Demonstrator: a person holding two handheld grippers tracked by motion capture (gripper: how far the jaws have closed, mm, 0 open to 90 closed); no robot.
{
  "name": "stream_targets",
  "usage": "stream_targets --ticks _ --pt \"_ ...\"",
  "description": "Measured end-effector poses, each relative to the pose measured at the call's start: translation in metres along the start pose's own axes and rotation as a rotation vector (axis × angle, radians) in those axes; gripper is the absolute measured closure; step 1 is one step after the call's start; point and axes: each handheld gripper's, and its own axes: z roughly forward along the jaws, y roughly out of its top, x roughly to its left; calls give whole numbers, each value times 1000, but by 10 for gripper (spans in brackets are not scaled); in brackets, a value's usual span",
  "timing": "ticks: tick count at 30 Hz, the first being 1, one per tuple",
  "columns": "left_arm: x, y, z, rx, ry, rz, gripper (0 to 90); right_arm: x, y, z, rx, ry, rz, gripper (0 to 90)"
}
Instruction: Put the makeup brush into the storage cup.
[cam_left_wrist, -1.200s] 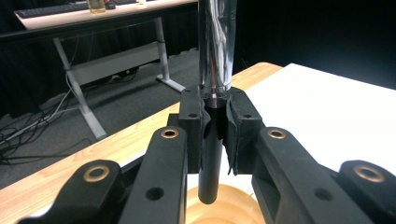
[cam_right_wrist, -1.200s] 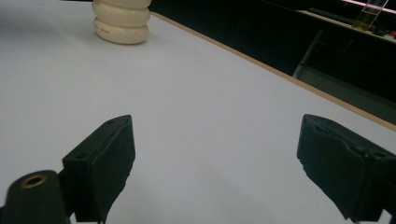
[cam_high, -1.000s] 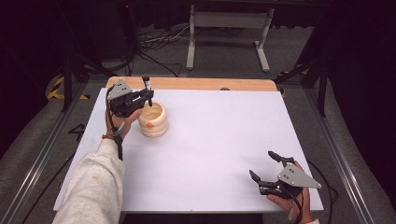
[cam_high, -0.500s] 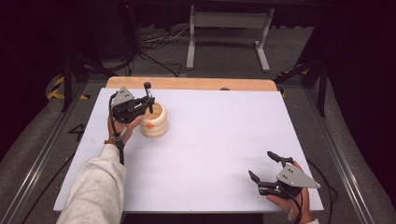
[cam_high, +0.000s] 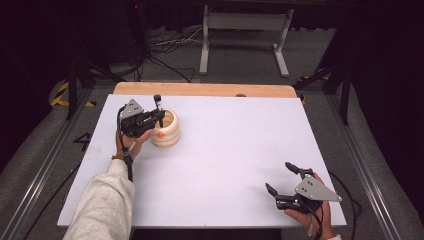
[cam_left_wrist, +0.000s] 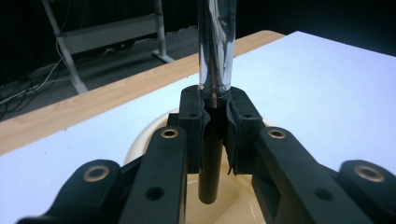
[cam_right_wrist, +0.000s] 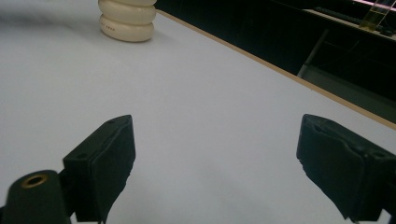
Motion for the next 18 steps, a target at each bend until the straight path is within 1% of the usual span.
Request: stream_targets --ticks 3,13,18 --pt "0 -3 1 4 3 -8 791 0 0 0 1 1 -2 126" --pt "-2 -2 1 6 6 -10 790 0 0 0 1 3 -1 126" --pt "-1 -1 1 2 11 -1 789 0 0 0 -1 4 -1 126"
